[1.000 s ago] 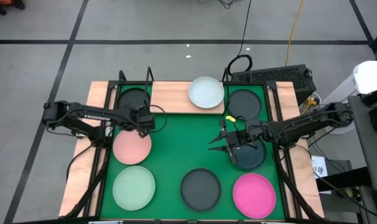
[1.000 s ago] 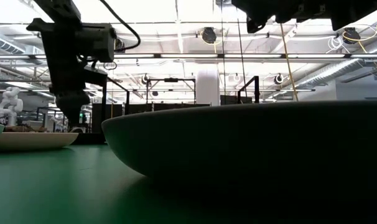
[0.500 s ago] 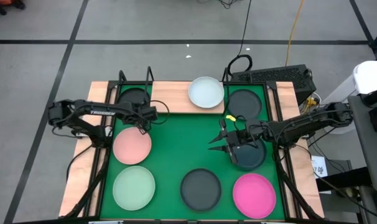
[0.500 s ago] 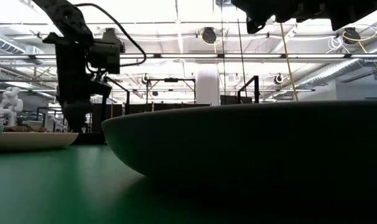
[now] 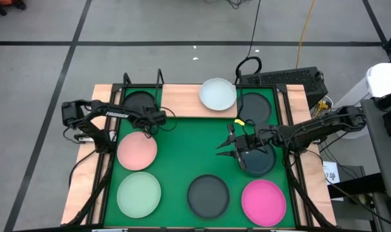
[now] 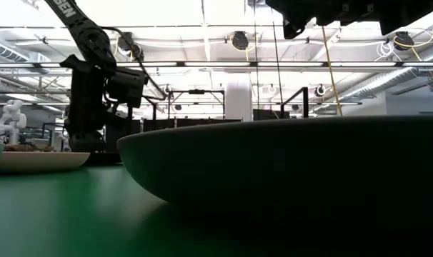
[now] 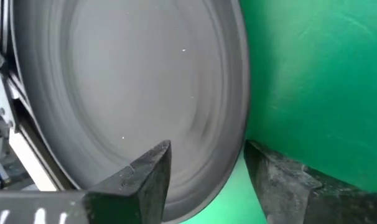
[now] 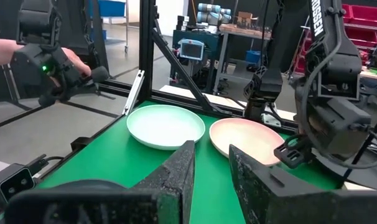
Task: Place and stack plates onto a shelf
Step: Stack the top left black plate on top of the white plate on the shelf
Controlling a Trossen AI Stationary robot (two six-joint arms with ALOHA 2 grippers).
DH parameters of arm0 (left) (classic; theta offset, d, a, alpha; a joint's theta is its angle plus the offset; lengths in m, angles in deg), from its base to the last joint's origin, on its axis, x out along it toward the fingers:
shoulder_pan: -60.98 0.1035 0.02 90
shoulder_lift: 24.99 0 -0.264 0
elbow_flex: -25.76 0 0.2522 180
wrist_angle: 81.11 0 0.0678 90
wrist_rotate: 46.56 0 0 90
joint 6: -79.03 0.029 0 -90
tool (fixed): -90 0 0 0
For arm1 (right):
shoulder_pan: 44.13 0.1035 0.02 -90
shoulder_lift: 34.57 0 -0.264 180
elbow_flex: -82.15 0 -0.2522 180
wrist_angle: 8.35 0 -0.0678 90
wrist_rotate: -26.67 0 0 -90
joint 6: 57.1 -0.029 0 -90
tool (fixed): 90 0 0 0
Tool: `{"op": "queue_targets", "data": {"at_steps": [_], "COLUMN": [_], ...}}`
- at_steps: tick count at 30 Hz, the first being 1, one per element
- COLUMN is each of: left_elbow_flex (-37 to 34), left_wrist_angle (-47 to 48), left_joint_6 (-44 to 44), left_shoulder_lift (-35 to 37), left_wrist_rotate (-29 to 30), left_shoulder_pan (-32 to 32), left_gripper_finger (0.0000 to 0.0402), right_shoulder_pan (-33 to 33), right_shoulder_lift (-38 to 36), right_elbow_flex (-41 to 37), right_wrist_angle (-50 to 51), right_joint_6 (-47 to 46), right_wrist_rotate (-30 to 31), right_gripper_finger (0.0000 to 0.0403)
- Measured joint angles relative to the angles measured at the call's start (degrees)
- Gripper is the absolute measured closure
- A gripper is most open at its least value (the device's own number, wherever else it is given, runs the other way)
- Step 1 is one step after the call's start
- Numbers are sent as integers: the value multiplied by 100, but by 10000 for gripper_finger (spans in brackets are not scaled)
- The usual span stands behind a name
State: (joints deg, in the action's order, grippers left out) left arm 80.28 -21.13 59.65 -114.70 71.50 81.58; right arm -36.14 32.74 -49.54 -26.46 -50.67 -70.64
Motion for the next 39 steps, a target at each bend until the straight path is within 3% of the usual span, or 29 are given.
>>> {"op": "queue_targets", "data": {"at_steps": [5,15,21,31,36,39], "left_elbow_flex": [0,-7,-26,162,910,1585], "left_wrist_angle": [-6,207,798,1464,1846,1679], "left_joint_6": [48,61,-474,-1435,-1548,-931], "left_shoulder_lift": [-3,74,667,2470,3013,3090], "left_wrist_rotate": [-135,-488,-395,279,1183,1592], "left_shoulder_pan": [0,-8,-176,-578,-612,-667], "left_gripper_finger": [234,386,391,391,391,391], "right_shoulder_pan": [0,0,0,0,-2,-2], "right_shoulder_lift": [0,0,0,0,0,-115], "right_elbow_flex": [0,0,0,0,0,0], "right_wrist_angle": [1,4,45,34,40,141], "right_joint_6": [-1,0,0,37,46,46], "right_wrist_rotate": [0,0,0,0,2,136], "right_gripper_finger": [321,321,321,321,321,321]}}
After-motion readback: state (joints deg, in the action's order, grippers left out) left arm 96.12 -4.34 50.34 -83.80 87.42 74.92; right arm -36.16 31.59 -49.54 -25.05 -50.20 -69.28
